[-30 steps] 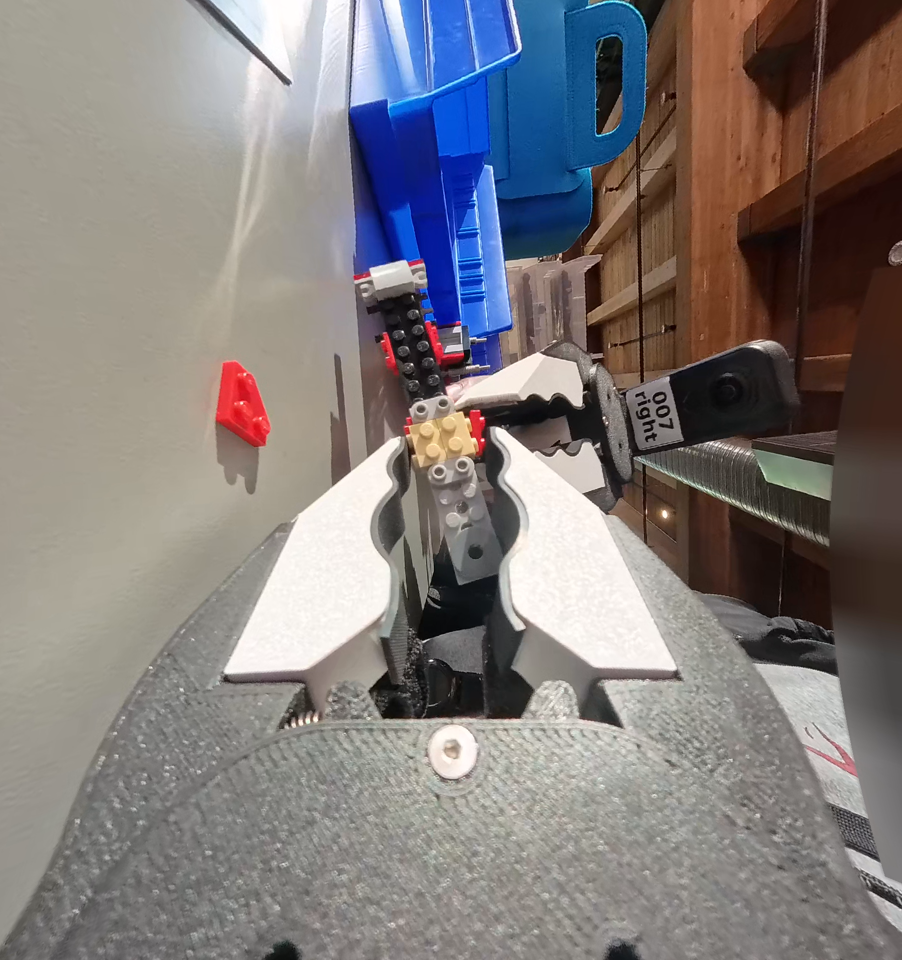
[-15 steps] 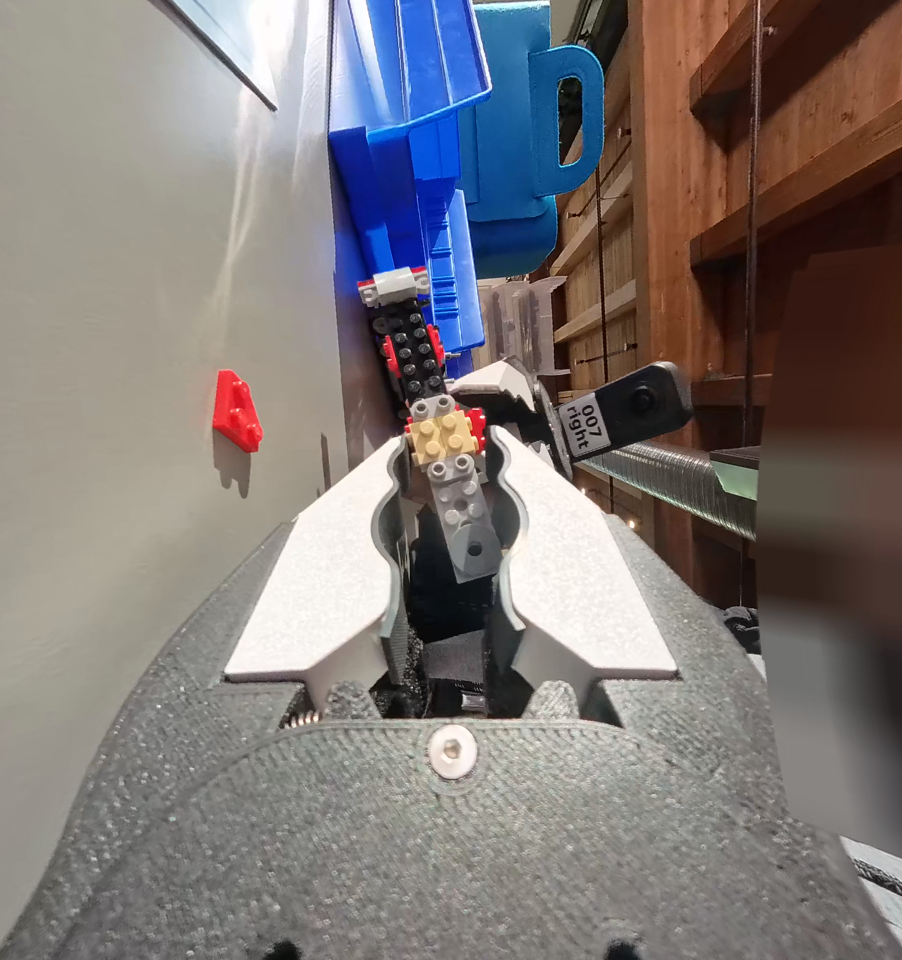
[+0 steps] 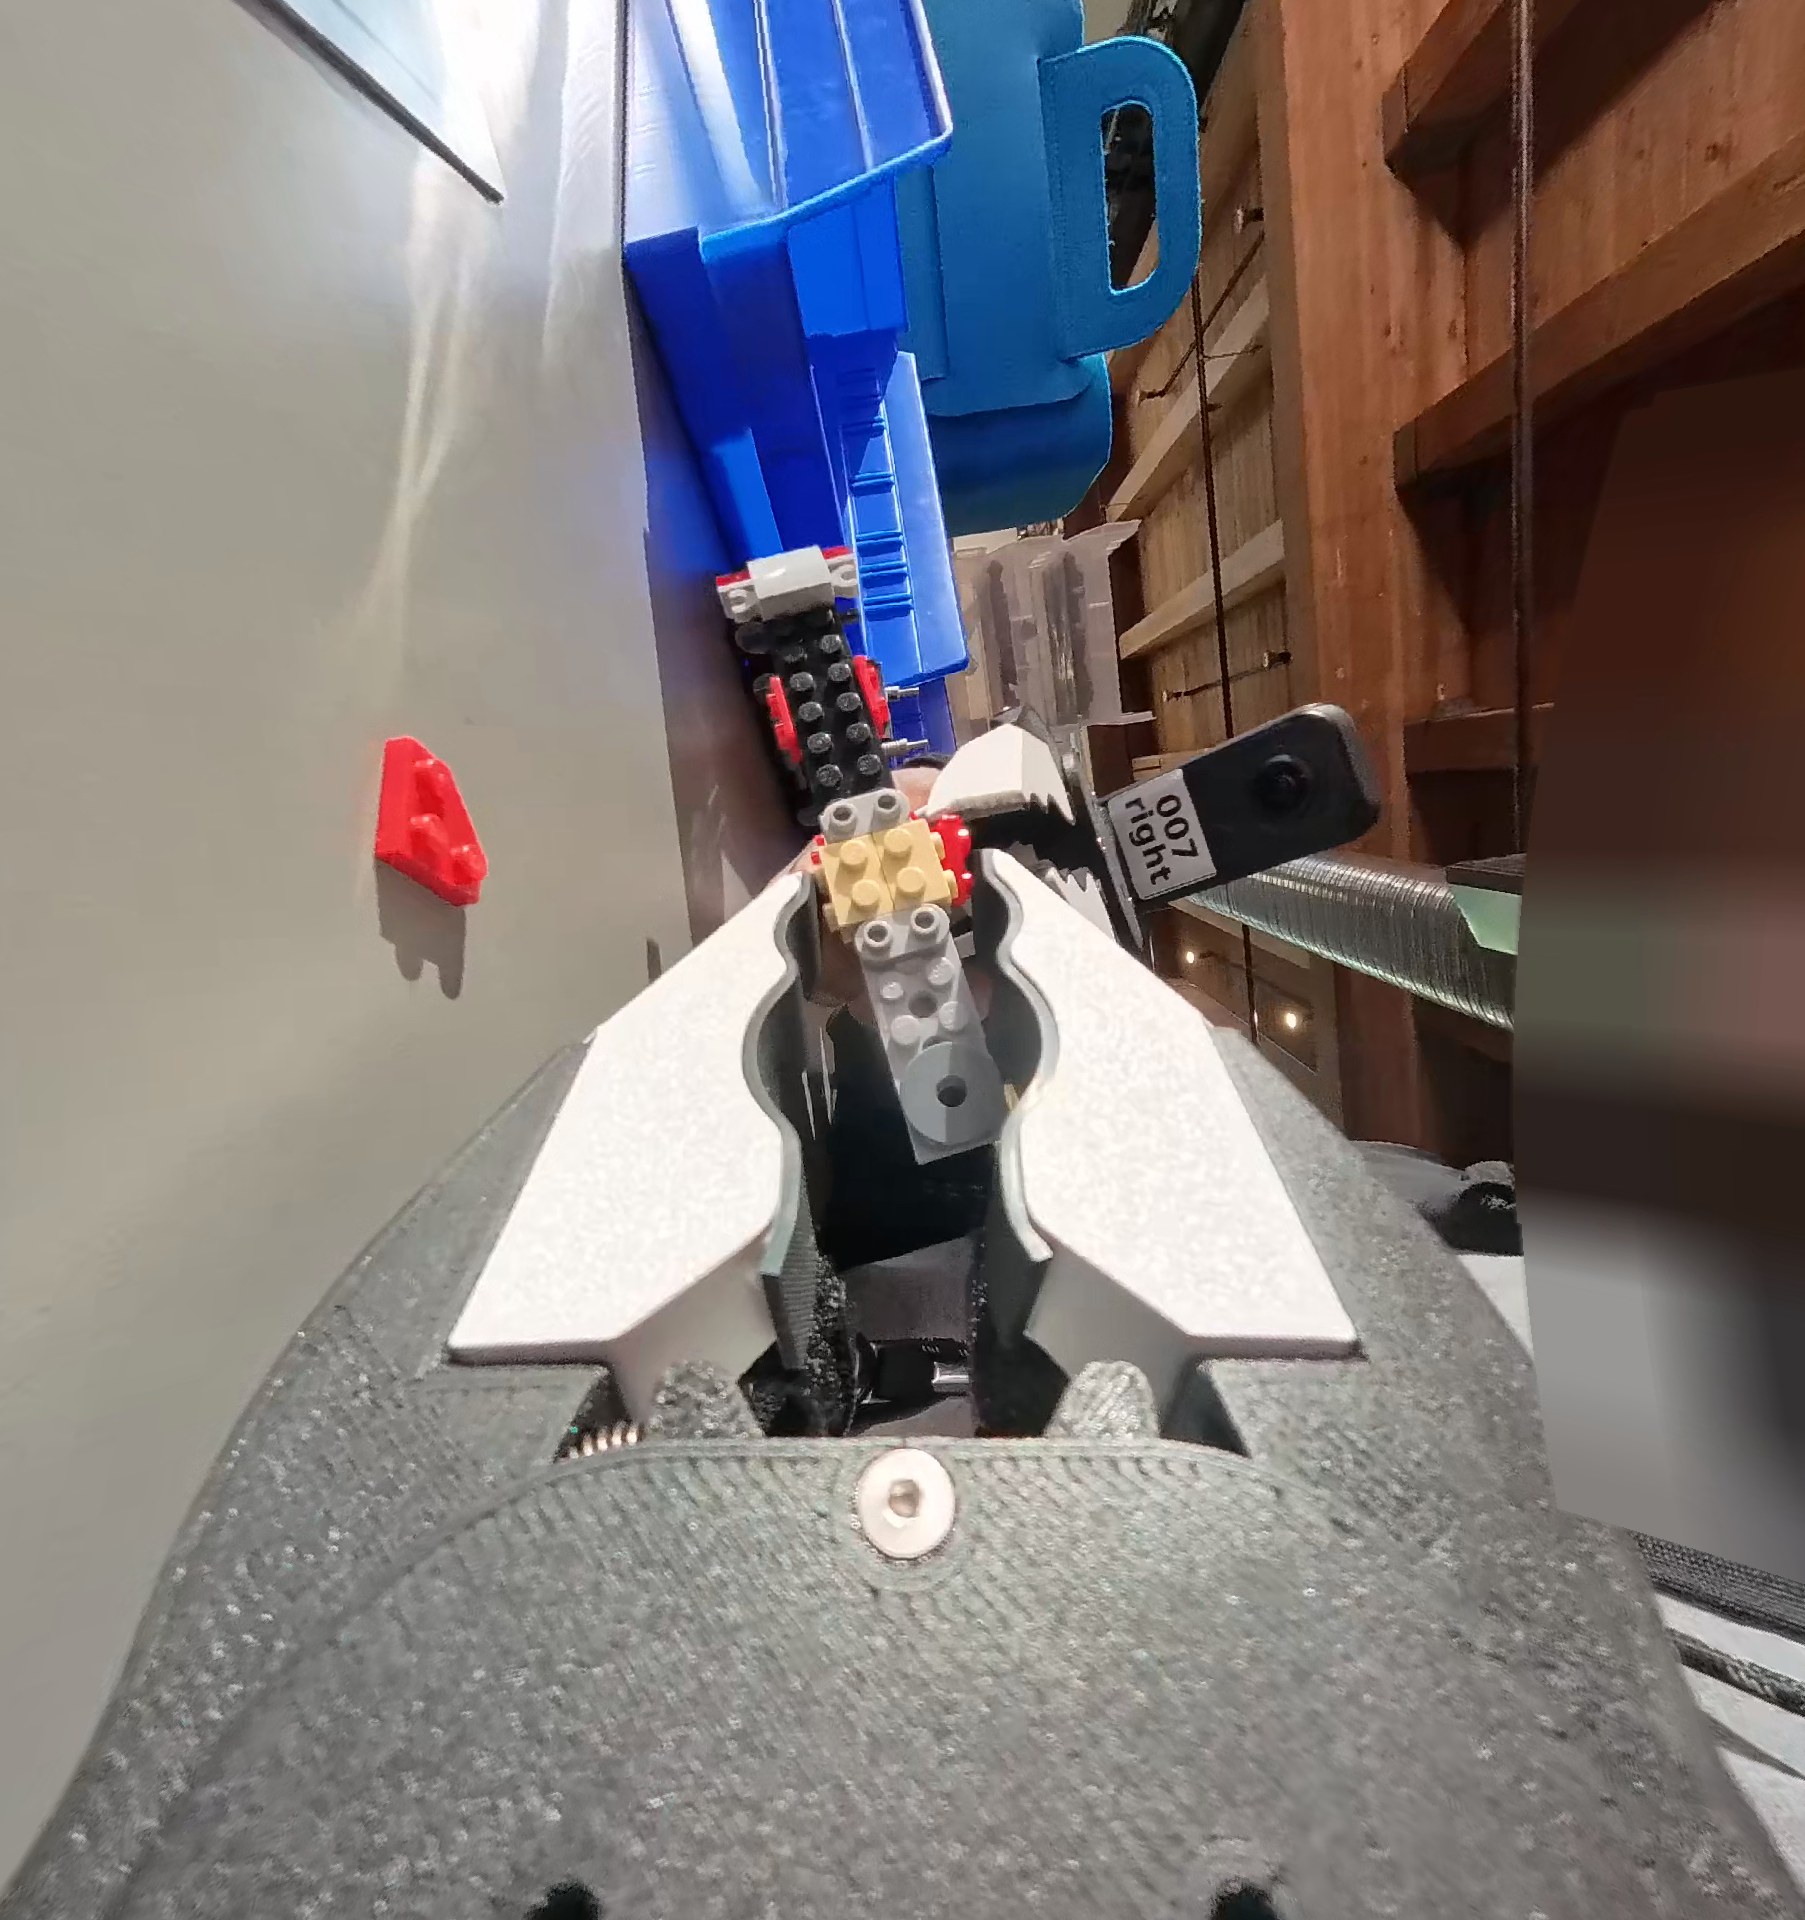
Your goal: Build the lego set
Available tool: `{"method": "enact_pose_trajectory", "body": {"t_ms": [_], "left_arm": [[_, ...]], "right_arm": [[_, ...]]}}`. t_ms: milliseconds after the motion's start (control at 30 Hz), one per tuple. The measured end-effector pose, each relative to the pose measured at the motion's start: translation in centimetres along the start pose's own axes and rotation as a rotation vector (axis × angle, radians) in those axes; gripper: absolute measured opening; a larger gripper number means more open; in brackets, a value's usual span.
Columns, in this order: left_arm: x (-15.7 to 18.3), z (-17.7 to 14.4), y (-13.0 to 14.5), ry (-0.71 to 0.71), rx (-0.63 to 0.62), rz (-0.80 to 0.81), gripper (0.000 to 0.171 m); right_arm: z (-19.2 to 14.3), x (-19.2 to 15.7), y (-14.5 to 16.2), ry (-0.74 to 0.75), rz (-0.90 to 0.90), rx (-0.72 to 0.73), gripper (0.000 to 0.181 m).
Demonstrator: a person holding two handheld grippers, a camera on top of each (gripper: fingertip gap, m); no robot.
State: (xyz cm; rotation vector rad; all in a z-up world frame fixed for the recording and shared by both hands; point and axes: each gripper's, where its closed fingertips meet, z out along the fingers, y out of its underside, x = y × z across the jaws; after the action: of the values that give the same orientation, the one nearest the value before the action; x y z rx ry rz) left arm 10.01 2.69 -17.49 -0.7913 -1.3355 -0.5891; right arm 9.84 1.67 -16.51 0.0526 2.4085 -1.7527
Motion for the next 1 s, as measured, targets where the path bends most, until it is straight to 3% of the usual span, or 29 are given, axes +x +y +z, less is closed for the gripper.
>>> {"method": "enact_pose_trajectory", "body": {"t_ms": [167, 300, 633, 1000], "left_arm": [[0.6, -0.2, 0.0, 0.018, 0.016, 0.051, 0.032], [1.3, -0.2, 0.4, 0.038, 0.006, 0.099, 0.044], [1.2, -0.1, 0.6, -0.017, 0.022, 0.203, 0.035], [1.7, -0.4, 0.2, -0.002, 0.058, 0.228, 0.03]], "right_arm": [[-0.1, -0.1, -0.5, -0.011, 0.072, 0.034, 0.013], [-0.2, 0.4, -0.5, 0.013, 0.142, 0.05, 0.011], [-0.4, 0.1, -0.9, -0.007, 0.294, 0.089, 0.01], [-0.4, -0.4, -1.7, 0.002, 0.32, 0.148, 0.01]]}}
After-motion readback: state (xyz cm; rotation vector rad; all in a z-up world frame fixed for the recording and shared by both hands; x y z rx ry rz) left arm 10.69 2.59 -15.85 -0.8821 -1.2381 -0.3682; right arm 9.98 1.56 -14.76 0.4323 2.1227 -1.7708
